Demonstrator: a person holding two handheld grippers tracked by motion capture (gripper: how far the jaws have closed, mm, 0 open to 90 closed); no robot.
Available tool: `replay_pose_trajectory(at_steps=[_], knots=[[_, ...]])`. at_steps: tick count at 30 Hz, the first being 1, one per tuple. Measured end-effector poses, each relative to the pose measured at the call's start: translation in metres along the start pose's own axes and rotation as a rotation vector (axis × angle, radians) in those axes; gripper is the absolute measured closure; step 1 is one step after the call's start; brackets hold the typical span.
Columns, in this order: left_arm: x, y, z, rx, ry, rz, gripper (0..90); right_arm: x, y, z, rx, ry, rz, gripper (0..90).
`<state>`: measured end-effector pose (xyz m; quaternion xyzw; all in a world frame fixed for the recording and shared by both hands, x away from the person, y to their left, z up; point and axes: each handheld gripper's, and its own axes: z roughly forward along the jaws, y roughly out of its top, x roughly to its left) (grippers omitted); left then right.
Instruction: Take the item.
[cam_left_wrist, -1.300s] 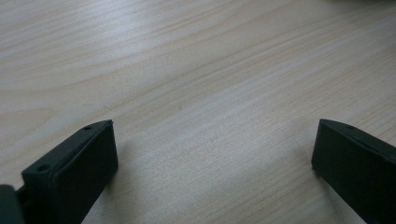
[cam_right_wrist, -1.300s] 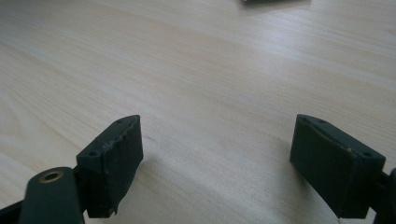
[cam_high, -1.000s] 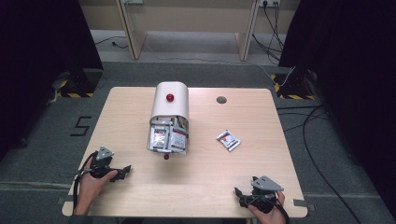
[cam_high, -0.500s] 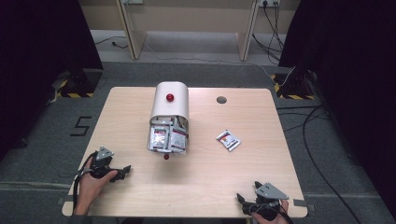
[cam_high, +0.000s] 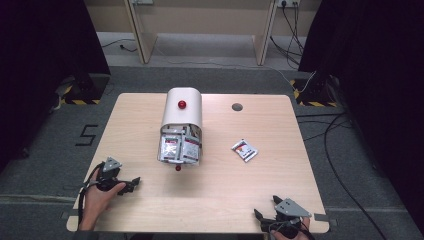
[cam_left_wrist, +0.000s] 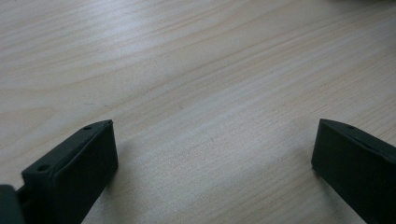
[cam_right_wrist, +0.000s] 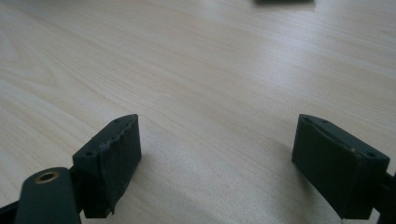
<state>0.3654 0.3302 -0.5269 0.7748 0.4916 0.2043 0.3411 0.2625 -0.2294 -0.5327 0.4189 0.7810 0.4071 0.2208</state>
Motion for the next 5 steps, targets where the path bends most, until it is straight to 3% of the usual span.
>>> replay_pose_trajectory(at_steps=[5], knots=[[0.0,0.0,0.0,0.0,0.0,0.0,0.0,-0.0003,0.0,0.0001,-0.001,0.002,-0.001,16.3]])
